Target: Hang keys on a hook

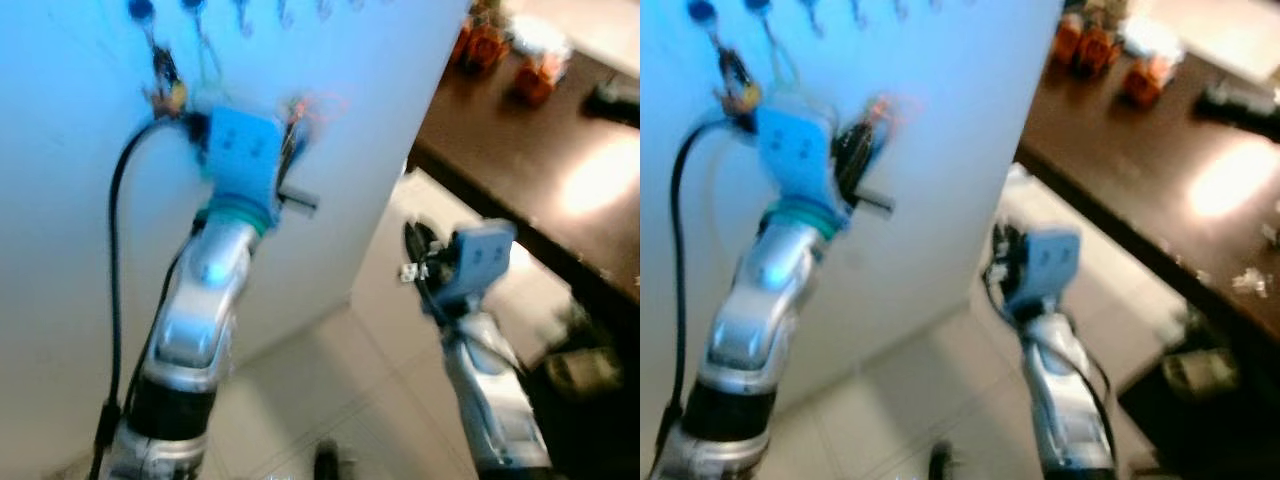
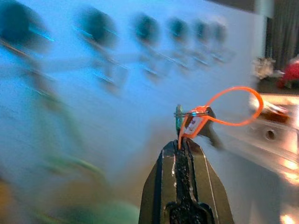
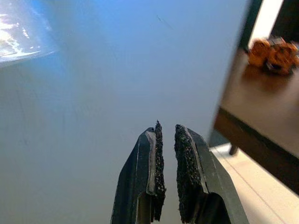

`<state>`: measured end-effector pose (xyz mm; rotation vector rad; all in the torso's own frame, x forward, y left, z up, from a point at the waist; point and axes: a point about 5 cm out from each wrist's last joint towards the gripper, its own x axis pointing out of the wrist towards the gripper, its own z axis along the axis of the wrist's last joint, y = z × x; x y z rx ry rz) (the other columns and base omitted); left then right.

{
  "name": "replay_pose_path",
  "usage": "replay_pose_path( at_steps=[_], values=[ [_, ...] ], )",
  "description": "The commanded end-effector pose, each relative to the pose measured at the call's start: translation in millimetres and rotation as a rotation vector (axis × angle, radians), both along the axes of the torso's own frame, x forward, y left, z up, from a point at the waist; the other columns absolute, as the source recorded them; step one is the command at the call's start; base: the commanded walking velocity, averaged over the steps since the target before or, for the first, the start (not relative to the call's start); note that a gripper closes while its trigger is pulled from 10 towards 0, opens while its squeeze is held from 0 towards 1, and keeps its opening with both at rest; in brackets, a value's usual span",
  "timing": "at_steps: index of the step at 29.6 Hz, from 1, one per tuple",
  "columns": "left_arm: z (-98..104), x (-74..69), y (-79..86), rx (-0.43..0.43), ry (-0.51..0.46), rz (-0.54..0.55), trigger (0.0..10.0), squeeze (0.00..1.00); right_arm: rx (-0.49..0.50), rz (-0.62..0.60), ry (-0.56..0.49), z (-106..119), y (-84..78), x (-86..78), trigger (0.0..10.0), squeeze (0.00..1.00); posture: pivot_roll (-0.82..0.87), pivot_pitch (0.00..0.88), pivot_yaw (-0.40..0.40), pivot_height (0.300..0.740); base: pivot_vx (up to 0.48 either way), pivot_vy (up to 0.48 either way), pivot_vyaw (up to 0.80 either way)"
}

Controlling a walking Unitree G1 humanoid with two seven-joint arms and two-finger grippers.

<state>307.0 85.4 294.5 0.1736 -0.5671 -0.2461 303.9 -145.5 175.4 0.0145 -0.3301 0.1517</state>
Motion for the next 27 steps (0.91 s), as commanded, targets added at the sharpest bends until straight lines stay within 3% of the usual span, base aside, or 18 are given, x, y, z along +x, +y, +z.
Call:
replay_pose_path(
  at_steps=[1,9,18,22,27],
  values=[
    [0.4,-5.0,3.8,0.017,-0.026,0.016,10.0,0.0,0.011,0.012,0.028,-8.3,2.5,-2.8,10.0,0.0,-0.05,0.141,-0.002,0.74,0.465,0.0,0.0],
    [-2.4,-28.5,11.9,0.194,-0.204,0.042,10.0,0.0,0.001,0.014,0.045,-13.2,0.3,-3.7,10.0,0.0,-0.05,0.144,-0.005,0.74,0.149,0.0,0.0],
    [-7.2,-41.1,12.9,0.243,-0.224,0.051,10.0,0.0,-0.004,0.023,0.053,-14.8,0.7,-3.0,10.0,0.0,-0.03,0.154,-0.014,0.74,0.0,0.0,0.0],
    [-9.1,-51.8,11.5,0.322,-0.306,0.068,10.0,0.0,-0.008,0.029,0.057,-15.1,1.6,-2.0,10.0,0.0,-0.03,0.172,-0.016,0.74,0.0,0.0,0.0],
    [-9.7,-58.3,15.0,0.329,-0.334,0.089,10.0,0.0,-0.017,0.032,0.061,-15.5,0.4,-1.7,10.0,0.0,-0.02,0.19,-0.02,0.74,0.0,0.0,0.0]
  ],
)
